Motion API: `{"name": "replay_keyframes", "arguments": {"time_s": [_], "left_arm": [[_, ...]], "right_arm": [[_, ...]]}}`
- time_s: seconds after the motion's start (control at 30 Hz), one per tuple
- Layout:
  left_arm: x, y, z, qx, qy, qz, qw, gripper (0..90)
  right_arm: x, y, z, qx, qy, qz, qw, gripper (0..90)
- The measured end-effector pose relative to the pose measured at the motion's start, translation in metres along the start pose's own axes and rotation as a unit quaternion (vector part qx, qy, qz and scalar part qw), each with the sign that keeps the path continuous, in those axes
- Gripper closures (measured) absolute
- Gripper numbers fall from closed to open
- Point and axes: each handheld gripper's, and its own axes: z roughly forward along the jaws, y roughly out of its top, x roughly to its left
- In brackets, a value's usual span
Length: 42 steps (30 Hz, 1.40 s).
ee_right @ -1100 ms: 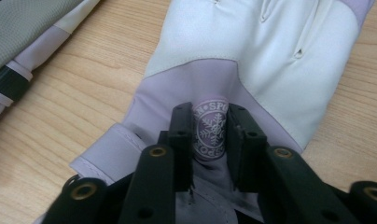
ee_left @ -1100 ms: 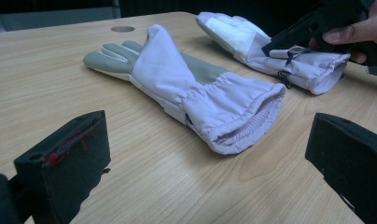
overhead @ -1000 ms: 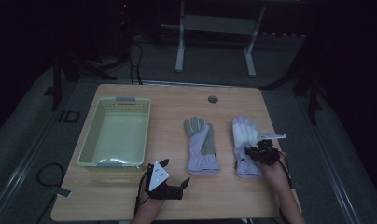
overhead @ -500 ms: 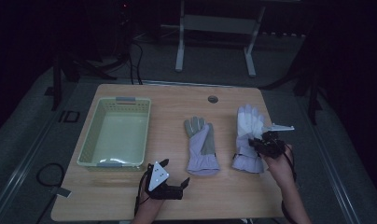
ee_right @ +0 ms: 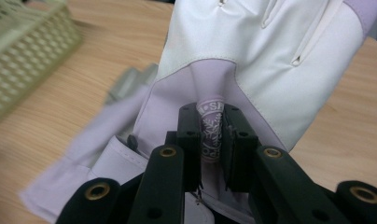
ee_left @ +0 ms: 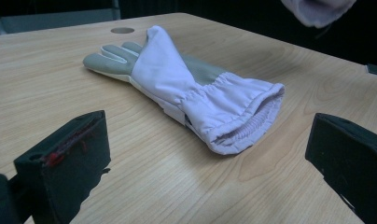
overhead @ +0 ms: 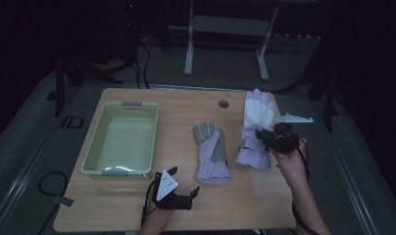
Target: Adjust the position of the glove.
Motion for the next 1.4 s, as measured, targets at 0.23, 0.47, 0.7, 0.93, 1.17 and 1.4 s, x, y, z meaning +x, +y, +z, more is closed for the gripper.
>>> {"name": "replay_keyframes", "arguments": {"time_s": [0.23, 0.47, 0.7, 0.93, 1.17, 1.4], "left_arm": [[-0.001, 0.0, 0.0, -0.001, 0.001, 0.006, 1.0, 0.0], [-0.003, 0.0, 0.0, -0.001, 0.004, 0.013, 0.9999, 0.0], [-0.004, 0.0, 0.0, -0.001, 0.007, 0.014, 0.9999, 0.0], [-0.003, 0.0, 0.0, 0.0, 0.005, 0.012, 0.9999, 0.0], [-0.003, 0.0, 0.0, 0.0, 0.004, 0.012, 0.9999, 0.0], [-0.003, 0.0, 0.0, 0.0, 0.004, 0.011, 0.9999, 0.0]], "right_arm": [[0.042, 0.02, 0.001, -0.014, 0.016, -0.015, 0.9997, 79.2], [0.079, 0.031, 0.004, -0.013, 0.045, -0.03, 0.9984, 79.2], [0.096, 0.023, 0.027, 0.013, 0.054, -0.032, 0.9979, 79.2], [0.096, 0.003, 0.067, 0.063, 0.062, -0.013, 0.996, 79.1], [0.092, -0.013, 0.106, 0.104, 0.06, -0.018, 0.9927, 78.5], [0.092, -0.025, 0.123, 0.122, 0.058, -0.012, 0.9907, 76.2]]}}
